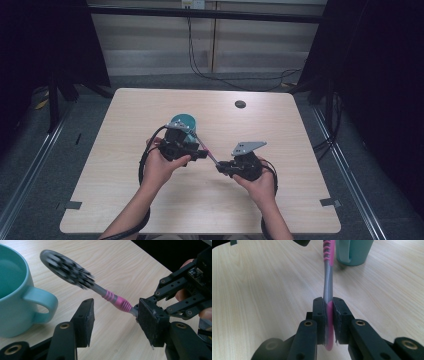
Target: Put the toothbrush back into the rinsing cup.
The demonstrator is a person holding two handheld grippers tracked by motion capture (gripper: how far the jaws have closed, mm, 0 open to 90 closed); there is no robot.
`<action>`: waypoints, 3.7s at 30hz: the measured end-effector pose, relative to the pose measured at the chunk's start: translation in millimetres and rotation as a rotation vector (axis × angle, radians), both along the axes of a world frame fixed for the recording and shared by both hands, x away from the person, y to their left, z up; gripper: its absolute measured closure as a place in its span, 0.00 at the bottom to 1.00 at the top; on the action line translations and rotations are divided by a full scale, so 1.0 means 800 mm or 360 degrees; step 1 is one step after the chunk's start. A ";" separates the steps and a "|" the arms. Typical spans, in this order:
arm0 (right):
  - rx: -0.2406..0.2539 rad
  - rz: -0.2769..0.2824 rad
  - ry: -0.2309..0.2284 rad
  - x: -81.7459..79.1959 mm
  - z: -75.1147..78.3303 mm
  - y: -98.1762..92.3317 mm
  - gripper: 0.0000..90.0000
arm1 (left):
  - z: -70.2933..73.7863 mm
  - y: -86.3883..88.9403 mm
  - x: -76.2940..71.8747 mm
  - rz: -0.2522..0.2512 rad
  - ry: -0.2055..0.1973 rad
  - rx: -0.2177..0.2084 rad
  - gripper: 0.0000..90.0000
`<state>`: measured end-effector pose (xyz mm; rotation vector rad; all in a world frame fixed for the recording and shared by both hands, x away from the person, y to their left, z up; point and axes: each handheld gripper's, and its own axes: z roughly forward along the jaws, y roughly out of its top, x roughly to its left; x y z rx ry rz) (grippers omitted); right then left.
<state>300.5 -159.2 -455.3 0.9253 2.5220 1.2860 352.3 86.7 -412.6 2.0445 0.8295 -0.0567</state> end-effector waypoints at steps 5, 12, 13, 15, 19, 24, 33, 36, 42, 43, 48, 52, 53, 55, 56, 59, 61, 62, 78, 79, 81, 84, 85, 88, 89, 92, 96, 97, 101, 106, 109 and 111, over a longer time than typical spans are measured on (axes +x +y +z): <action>0.0024 0.0010 0.0006 0.000 0.000 0.004 0.90 | -0.001 0.001 0.001 0.0020 0.0020 -0.0030 0.58; 0.0016 0.0043 -0.0002 -0.001 0.000 0.010 0.90 | 0.001 -0.001 0.001 0.0022 0.0027 -0.0041 0.65; 0.0021 0.0043 0.0000 -0.001 0.000 0.011 0.90 | 0.002 -0.002 0.001 0.0024 0.0029 -0.0039 0.67; 0.0020 0.0046 -0.0003 -0.001 0.000 0.011 0.90 | 0.002 -0.002 0.001 0.0029 0.0032 -0.0043 0.71; 0.0016 0.0051 0.0006 -0.001 -0.002 0.014 0.90 | 0.005 -0.004 -0.001 0.0021 0.0029 -0.0051 0.74; 0.0036 0.0053 0.0015 -0.001 -0.003 0.016 0.90 | 0.008 -0.006 -0.002 0.0026 0.0017 -0.0086 0.77; 0.0060 0.0054 0.0022 -0.001 -0.001 0.021 0.89 | 0.014 -0.007 -0.004 0.0024 0.0006 -0.0148 0.81; 0.0058 0.0058 0.0027 -0.001 -0.001 0.026 0.89 | 0.015 -0.008 -0.005 0.0027 0.0016 -0.0173 0.84; 0.0047 0.0079 0.0034 0.001 -0.002 0.034 0.88 | 0.016 -0.008 -0.007 -0.0001 0.0040 -0.0219 0.87; 0.0058 0.0083 0.0029 0.002 -0.001 0.035 0.87 | 0.016 -0.008 -0.007 -0.0006 0.0032 -0.0230 0.88; 0.0066 0.0086 0.0013 0.002 0.000 0.038 0.87 | 0.019 -0.008 -0.008 -0.0019 0.0045 -0.0258 0.89; 0.0063 0.0097 0.0000 0.002 0.002 0.043 0.86 | 0.022 -0.010 -0.010 -0.0024 0.0002 -0.0212 0.89; 0.0056 0.0101 0.0003 0.002 0.001 0.045 0.86 | 0.022 -0.010 -0.010 -0.0019 0.0007 -0.0211 0.89; 0.0051 0.0100 0.0004 0.003 0.000 0.048 0.82 | 0.020 -0.009 -0.009 -0.0011 0.0011 -0.0198 0.90; 0.0052 0.0102 0.0000 0.002 0.000 0.049 0.80 | 0.020 -0.009 -0.009 -0.0011 0.0011 -0.0198 0.90; 0.0065 0.0105 -0.0005 0.003 -0.001 0.050 0.76 | 0.021 -0.009 -0.009 -0.0012 -0.0013 -0.0203 0.90; 0.0074 0.0102 -0.0009 0.002 -0.001 0.051 0.74 | 0.022 -0.008 -0.009 -0.0012 -0.0020 -0.0201 0.90; 0.0074 0.0102 -0.0009 0.002 -0.001 0.051 0.74 | 0.023 -0.008 -0.009 -0.0006 -0.0022 -0.0209 0.90; 0.0123 0.0158 -0.0010 -0.002 0.001 0.065 0.64 | 0.021 -0.006 -0.006 0.0042 -0.0006 -0.0238 0.90; 0.0122 0.0166 -0.0018 -0.002 0.000 0.067 0.63 | 0.021 -0.006 -0.006 0.0043 -0.0007 -0.0237 0.90; 0.0138 0.0172 -0.0009 -0.003 0.000 0.069 0.61 | 0.021 -0.005 -0.006 0.0045 -0.0002 -0.0235 0.89; 0.0149 0.0200 -0.0012 -0.003 0.000 0.071 0.58 | 0.021 -0.004 -0.005 0.0047 0.0006 -0.0238 0.90; 0.0142 0.0203 -0.0005 -0.004 0.000 0.071 0.56 | 0.021 -0.003 -0.005 0.0046 0.0007 -0.0234 0.90; 0.0110 0.0183 0.0003 -0.002 -0.002 0.068 0.48 | 0.022 -0.002 -0.006 0.0045 0.0005 -0.0237 0.90; 0.0073 0.0169 -0.0010 -0.002 -0.003 0.066 0.45 | 0.025 -0.001 -0.006 0.0042 -0.0004 -0.0236 0.90; 0.0047 0.0144 -0.0009 -0.001 -0.004 0.060 0.39 | 0.027 0.001 -0.006 0.0042 -0.0011 -0.0241 0.90; 0.0053 0.0072 -0.0003 -0.002 -0.011 0.040 0.32 | 0.031 0.005 -0.005 0.0049 -0.0020 -0.0246 0.90; 0.0028 0.0030 0.0004 -0.001 -0.016 0.028 0.28 | 0.033 0.008 -0.004 0.0063 -0.0021 -0.0255 0.90; -0.0029 -0.0046 0.0025 -0.003 -0.026 0.008 0.23 | 0.034 0.011 -0.002 0.0069 -0.0032 -0.0248 0.90; -0.0066 -0.0108 0.0037 -0.006 -0.037 -0.008 0.19 | 0.035 0.014 -0.001 0.0083 -0.0041 -0.0245 0.90; -0.0094 -0.0122 0.0042 -0.011 -0.049 -0.020 0.16 | 0.037 0.017 -0.001 0.0091 -0.0051 -0.0249 0.90; -0.0124 -0.0118 0.0032 -0.014 -0.053 -0.024 0.16 | 0.038 0.019 0.000 0.0094 -0.0056 -0.0249 0.90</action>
